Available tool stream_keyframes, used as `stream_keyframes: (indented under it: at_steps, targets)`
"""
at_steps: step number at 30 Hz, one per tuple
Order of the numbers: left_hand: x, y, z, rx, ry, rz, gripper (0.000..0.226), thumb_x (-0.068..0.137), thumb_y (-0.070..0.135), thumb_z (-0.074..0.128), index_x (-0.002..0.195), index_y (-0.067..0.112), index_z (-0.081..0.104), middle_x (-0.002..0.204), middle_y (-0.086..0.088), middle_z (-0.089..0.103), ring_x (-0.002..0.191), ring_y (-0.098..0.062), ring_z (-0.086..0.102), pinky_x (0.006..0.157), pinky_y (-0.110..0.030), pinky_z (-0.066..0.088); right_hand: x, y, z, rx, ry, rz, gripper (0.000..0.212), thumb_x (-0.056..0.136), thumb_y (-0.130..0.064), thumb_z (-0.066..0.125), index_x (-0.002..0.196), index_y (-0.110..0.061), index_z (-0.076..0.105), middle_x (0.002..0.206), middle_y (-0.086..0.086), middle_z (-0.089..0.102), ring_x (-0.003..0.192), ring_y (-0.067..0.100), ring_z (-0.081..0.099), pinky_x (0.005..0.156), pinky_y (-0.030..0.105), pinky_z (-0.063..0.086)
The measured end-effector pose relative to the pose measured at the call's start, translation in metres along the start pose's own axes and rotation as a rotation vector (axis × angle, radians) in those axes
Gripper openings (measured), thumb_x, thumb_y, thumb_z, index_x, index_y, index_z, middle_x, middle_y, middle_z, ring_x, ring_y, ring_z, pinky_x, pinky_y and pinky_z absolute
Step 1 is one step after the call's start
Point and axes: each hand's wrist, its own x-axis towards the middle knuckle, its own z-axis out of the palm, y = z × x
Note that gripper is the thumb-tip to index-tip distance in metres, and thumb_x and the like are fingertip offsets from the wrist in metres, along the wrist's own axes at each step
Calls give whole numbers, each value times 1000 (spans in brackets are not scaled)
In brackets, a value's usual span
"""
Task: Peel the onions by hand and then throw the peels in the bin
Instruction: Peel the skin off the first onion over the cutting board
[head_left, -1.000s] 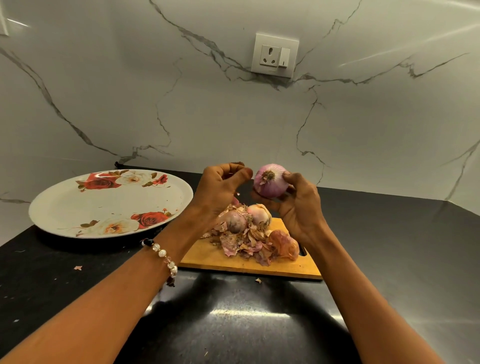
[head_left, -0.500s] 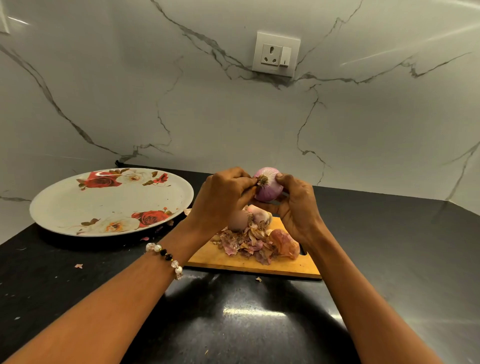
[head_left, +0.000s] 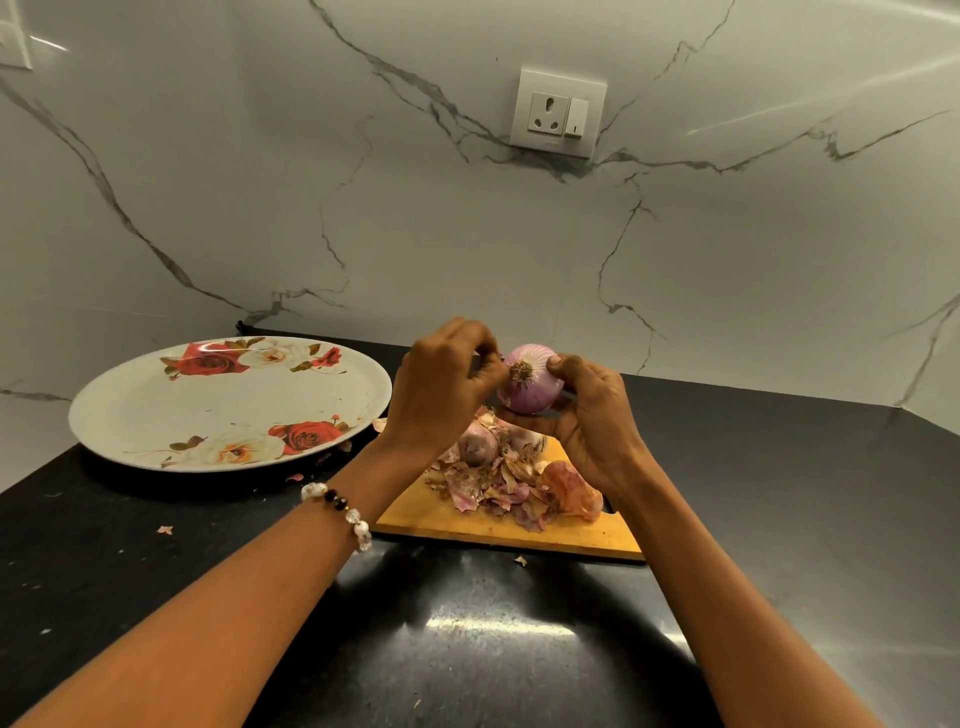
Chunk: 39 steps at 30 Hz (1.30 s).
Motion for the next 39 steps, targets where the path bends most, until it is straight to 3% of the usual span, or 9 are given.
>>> stream_keyframes:
  at_steps: [4, 8, 12, 18, 22, 26, 30, 35, 39]
  targets:
    - [2, -4, -4, -188, -18, -191, 15, 88, 17, 67, 97, 6, 69, 91, -8, 71, 67, -14, 67, 56, -18, 53, 1, -2, -2, 44, 40, 8, 12, 99, -9, 48, 100, 2, 54, 123, 29, 51, 105, 48, 62, 67, 46, 61]
    - [-1, -1, -2, -214, -113, -52, 31, 78, 23, 74, 107, 11, 71, 100, -5, 71, 63, -15, 67, 62, -30, 59, 2, -2, -4, 26, 27, 8, 21, 99, -10, 47, 108, 8, 55, 119, 33, 56, 89, 39, 68, 70, 48, 61]
    - [-3, 0, 3, -131, -41, -21, 18, 79, 16, 76, 95, 9, 74, 91, -4, 71, 69, -15, 66, 63, -30, 59, 1, -1, -3, -24, -6, 42, 19, 99, -11, 48, 105, 6, 56, 112, 29, 59, 89, 41, 68, 75, 53, 59]
    - [1, 0, -1, -220, 12, -297, 10, 93, 9, 58, 95, 7, 68, 93, -6, 71, 68, -13, 65, 60, -18, 54, -5, -7, 4, 145, 3, 128, 17, 97, -13, 49, 107, 0, 51, 108, 25, 57, 83, 38, 70, 65, 44, 62]
    - [2, -2, -3, -224, -23, -323, 21, 94, 1, 53, 108, 8, 66, 107, -4, 69, 84, -14, 66, 73, -14, 53, -5, -11, 0, 271, 46, 158, 19, 97, -16, 51, 109, -2, 51, 112, 26, 56, 81, 36, 72, 62, 41, 61]
    - [3, 5, -2, -286, -87, -222, 32, 89, 14, 64, 120, 9, 63, 116, -5, 66, 93, -9, 61, 75, -3, 46, -4, -10, 0, 238, 39, 141, 18, 98, -17, 51, 109, -3, 53, 110, 26, 58, 81, 34, 72, 61, 39, 61]
    - [2, 5, -1, -299, -182, -146, 53, 78, 23, 75, 127, 14, 59, 121, -4, 62, 94, -7, 61, 74, -3, 47, -5, -10, 1, 195, 8, 124, 22, 98, -22, 52, 108, -2, 55, 104, 25, 63, 83, 33, 71, 64, 39, 62]
    - [3, 3, -4, -297, -319, -91, 77, 66, 37, 78, 135, 15, 51, 127, -5, 59, 104, -8, 58, 79, -6, 48, -3, -8, 0, 122, -19, 93, 42, 91, -36, 56, 111, 0, 58, 106, 25, 68, 88, 33, 71, 60, 32, 61]
    - [4, 5, -7, -462, -308, -296, 70, 74, 37, 69, 137, 15, 48, 120, -1, 62, 99, -7, 61, 81, -12, 51, -2, -9, 2, 54, -80, 85, 49, 84, -44, 53, 106, -1, 61, 101, 25, 71, 90, 38, 71, 65, 34, 62]
